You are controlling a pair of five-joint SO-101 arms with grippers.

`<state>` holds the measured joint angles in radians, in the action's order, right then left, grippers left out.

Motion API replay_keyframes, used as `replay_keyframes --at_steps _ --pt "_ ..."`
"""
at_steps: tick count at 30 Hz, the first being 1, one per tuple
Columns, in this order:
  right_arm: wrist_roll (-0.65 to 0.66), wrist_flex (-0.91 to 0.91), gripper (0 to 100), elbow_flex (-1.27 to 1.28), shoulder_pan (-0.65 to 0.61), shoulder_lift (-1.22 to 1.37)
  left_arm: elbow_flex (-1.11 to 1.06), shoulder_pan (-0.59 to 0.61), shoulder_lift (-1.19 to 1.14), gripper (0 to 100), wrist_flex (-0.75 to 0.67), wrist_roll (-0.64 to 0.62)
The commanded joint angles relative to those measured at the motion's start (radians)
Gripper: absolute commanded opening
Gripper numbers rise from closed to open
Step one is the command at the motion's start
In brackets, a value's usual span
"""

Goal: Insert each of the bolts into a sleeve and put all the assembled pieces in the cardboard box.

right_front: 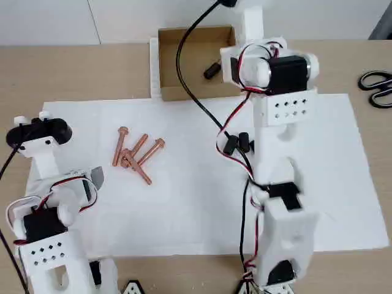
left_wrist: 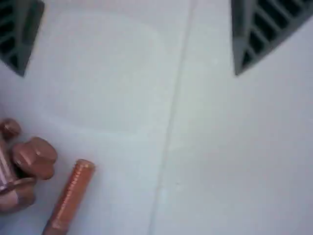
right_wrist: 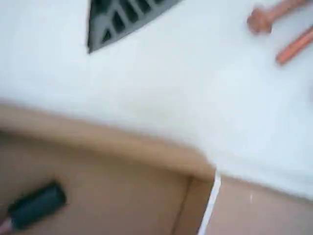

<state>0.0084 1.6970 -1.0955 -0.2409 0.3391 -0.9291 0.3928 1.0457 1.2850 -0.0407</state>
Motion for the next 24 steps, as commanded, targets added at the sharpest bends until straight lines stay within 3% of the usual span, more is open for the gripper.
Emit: replay_keyframes --at_steps 1,10,19,24 --pt "0.011 0.002 16.2 0.394 0.002 -0.298 0.007 -0.002 0.015 25 0.006 0.005" --pt "0.005 -0.142 16.2 1.066 0.035 -0.779 0.005 -0.002 0.015 25 0.006 0.005" --pt "0.003 -0.536 16.2 1.634 0.111 -0.926 0.005 -0.002 0.015 25 0.006 0.005" --pt "-0.192 -0.776 16.2 1.835 0.131 -0.906 0.004 -0.002 0.015 25 0.006 0.005"
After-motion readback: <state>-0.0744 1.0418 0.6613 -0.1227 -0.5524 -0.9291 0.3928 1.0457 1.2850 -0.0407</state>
